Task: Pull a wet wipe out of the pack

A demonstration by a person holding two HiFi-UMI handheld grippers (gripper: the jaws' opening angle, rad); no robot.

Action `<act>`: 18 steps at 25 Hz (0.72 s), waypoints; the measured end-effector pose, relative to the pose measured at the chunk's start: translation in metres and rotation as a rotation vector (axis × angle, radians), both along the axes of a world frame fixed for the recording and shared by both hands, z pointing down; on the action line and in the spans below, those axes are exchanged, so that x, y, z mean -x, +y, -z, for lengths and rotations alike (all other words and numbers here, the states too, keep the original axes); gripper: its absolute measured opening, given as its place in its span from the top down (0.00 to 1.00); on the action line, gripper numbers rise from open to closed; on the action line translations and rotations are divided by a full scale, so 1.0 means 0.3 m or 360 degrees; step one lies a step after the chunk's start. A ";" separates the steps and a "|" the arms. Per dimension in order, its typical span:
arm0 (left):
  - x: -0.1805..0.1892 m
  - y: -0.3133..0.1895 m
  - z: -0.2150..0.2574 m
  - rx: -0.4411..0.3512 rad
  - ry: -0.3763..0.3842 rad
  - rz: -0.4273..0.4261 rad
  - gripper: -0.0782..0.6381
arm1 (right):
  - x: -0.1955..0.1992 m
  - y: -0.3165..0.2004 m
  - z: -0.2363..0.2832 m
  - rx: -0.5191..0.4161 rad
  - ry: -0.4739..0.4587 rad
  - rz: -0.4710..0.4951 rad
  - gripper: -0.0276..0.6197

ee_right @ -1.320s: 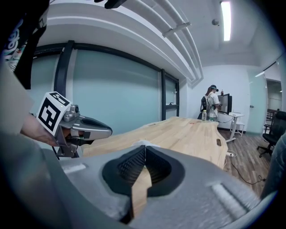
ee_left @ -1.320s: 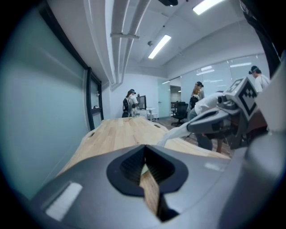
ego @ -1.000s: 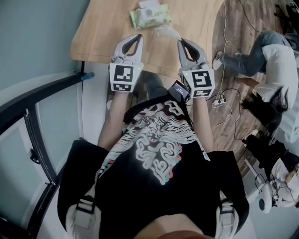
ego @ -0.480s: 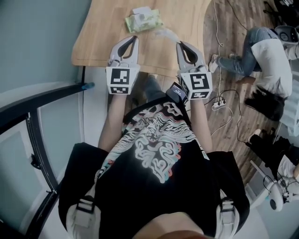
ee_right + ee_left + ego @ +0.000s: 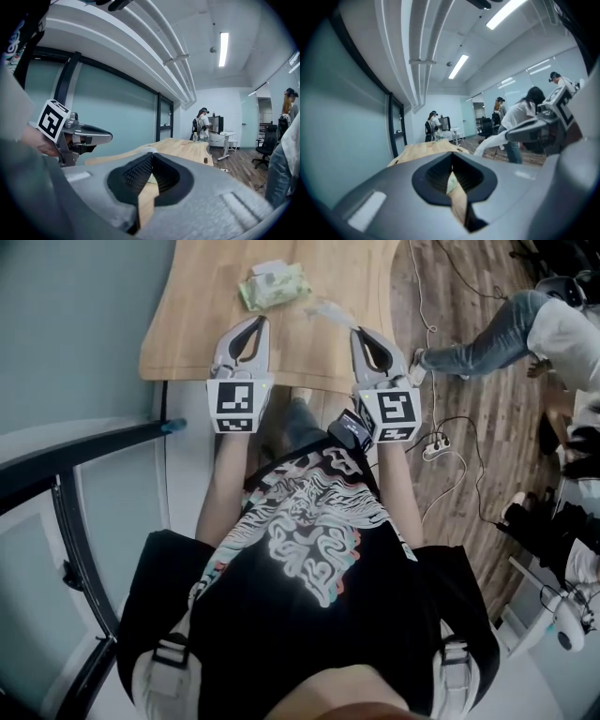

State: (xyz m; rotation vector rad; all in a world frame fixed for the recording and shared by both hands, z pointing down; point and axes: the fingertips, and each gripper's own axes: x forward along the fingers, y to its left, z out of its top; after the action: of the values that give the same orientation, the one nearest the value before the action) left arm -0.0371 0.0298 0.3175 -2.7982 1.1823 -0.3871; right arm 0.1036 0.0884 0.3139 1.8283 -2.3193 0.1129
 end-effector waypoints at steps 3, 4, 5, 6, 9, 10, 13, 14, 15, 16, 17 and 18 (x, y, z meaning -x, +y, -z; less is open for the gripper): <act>0.008 0.006 0.007 -0.0009 0.0002 0.0003 0.91 | -0.007 0.007 -0.002 -0.0007 -0.0009 -0.0015 0.95; 0.014 0.005 0.006 -0.0006 0.0004 0.0007 0.91 | -0.004 0.010 -0.005 -0.0006 -0.0011 -0.0016 0.95; 0.020 0.005 0.004 -0.0005 0.0002 0.0010 0.91 | 0.000 0.014 -0.010 -0.0003 -0.0016 -0.0018 0.95; 0.025 0.005 0.003 -0.0007 -0.0005 0.0012 0.91 | 0.004 0.017 -0.014 0.0000 -0.0024 -0.0021 0.95; 0.025 0.007 0.002 -0.0017 -0.0027 -0.0002 0.91 | 0.013 0.020 -0.020 -0.0003 -0.0033 -0.0029 0.95; 0.023 0.008 0.001 -0.0018 -0.0029 -0.0010 0.91 | 0.013 0.019 -0.020 -0.0004 -0.0030 -0.0032 0.95; 0.023 0.003 0.005 -0.0008 -0.0007 -0.0023 0.91 | 0.013 0.014 -0.011 -0.0009 -0.0023 -0.0047 0.95; 0.026 -0.001 0.008 -0.0004 0.0006 -0.0022 0.91 | 0.012 0.012 -0.008 -0.0011 -0.0025 -0.0051 0.95; 0.029 -0.008 0.010 -0.0001 0.0013 -0.0018 0.91 | 0.011 0.008 -0.006 -0.0011 -0.0029 -0.0054 0.95; 0.033 -0.016 0.010 0.0002 0.0012 -0.0011 0.91 | 0.009 0.004 -0.005 -0.0011 -0.0035 -0.0055 0.95; 0.035 -0.023 0.009 0.0005 0.0004 -0.0005 0.91 | 0.007 0.001 -0.006 -0.0009 -0.0040 -0.0056 0.95; 0.035 -0.028 0.006 0.0007 -0.0006 -0.0002 0.91 | 0.005 0.000 -0.006 -0.0007 -0.0044 -0.0058 0.95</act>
State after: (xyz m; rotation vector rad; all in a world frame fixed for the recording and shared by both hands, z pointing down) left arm -0.0475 0.0213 0.3156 -2.8008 1.1800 -0.3954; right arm 0.1023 0.0884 0.3158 1.8832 -2.3073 0.1388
